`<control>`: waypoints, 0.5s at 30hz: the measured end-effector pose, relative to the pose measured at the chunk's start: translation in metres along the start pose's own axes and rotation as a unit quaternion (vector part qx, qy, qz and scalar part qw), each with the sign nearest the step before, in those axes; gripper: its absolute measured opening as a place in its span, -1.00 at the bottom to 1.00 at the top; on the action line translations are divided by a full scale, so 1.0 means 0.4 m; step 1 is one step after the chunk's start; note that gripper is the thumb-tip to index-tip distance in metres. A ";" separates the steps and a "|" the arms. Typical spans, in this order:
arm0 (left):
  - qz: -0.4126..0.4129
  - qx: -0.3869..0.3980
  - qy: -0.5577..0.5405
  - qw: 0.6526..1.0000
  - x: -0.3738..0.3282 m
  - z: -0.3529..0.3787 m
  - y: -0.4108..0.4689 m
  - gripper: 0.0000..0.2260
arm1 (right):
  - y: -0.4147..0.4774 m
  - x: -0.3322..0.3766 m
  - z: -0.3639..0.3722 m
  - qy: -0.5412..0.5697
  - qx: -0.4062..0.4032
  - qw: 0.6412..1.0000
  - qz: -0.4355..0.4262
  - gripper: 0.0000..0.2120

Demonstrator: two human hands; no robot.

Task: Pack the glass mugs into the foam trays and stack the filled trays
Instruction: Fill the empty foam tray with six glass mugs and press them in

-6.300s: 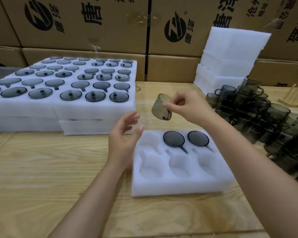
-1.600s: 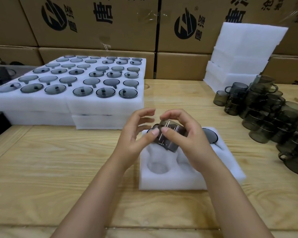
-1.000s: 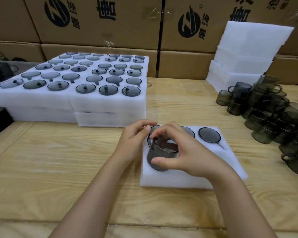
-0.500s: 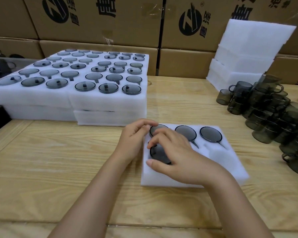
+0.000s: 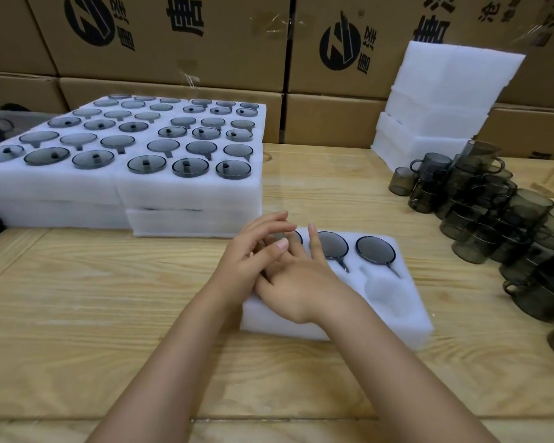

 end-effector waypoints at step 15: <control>-0.114 -0.088 -0.225 0.964 0.140 -0.013 0.018 -0.59 | -0.005 -0.101 -0.096 0.543 -0.083 0.835 -0.004 -0.66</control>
Point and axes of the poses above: each hand's wrist, its own y-axis towards the middle knuckle, its own z-axis out of the palm, x = y × z, the point moved 9 cm from there along y, towards the middle knuckle, and after that the axes turned 13 degrees about y, right-handed, at the moved point
